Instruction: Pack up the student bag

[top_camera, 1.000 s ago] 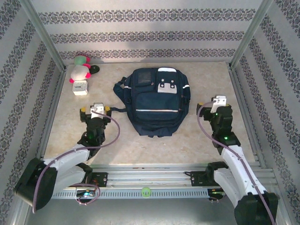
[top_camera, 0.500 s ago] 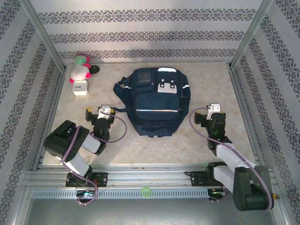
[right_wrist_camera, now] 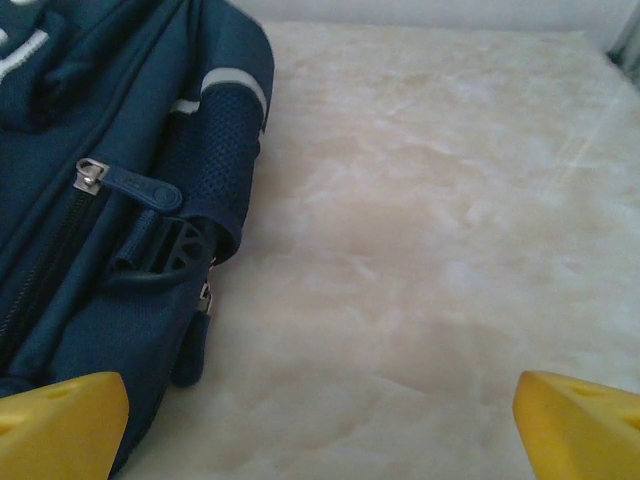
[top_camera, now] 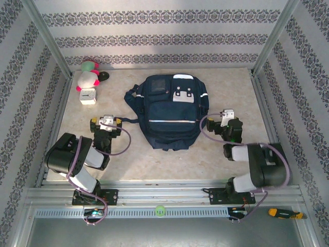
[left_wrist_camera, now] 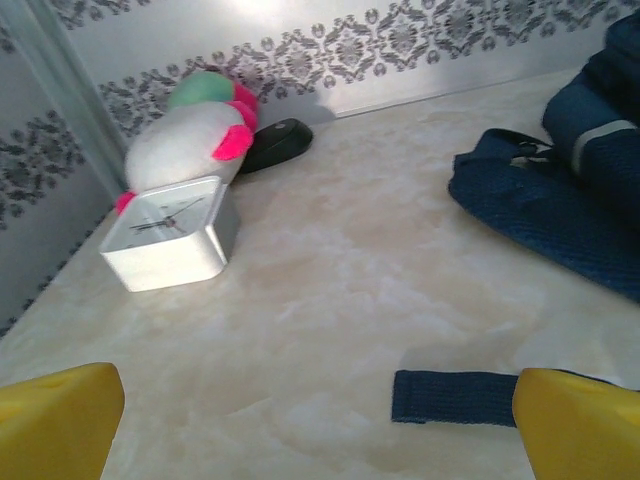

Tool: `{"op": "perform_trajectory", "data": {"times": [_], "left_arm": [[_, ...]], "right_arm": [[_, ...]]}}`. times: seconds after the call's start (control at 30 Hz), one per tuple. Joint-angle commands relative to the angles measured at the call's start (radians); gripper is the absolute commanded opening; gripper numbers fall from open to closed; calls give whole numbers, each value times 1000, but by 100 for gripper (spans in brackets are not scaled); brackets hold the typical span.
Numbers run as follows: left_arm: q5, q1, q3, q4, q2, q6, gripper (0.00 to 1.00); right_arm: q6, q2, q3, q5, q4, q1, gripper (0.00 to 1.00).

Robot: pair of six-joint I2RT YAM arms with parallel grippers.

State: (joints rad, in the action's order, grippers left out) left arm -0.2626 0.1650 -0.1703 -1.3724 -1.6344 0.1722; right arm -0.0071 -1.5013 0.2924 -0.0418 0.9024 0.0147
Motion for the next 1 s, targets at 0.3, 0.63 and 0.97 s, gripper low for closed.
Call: {"op": "perform_trajectory", "data": {"times": [0.3,0.63,0.97], "left_arm": [[338,-199,-216,443,48,-193,99],[326,-196,-195,378,40,-192,99],[376,-196,-218,427,42,-174,99]], "right_arm": [[46,-27,86,-6,37,-22,98],[45,-26,86,-7,35,-23,98],[46,-25,86,-7,35,-22,98]]}}
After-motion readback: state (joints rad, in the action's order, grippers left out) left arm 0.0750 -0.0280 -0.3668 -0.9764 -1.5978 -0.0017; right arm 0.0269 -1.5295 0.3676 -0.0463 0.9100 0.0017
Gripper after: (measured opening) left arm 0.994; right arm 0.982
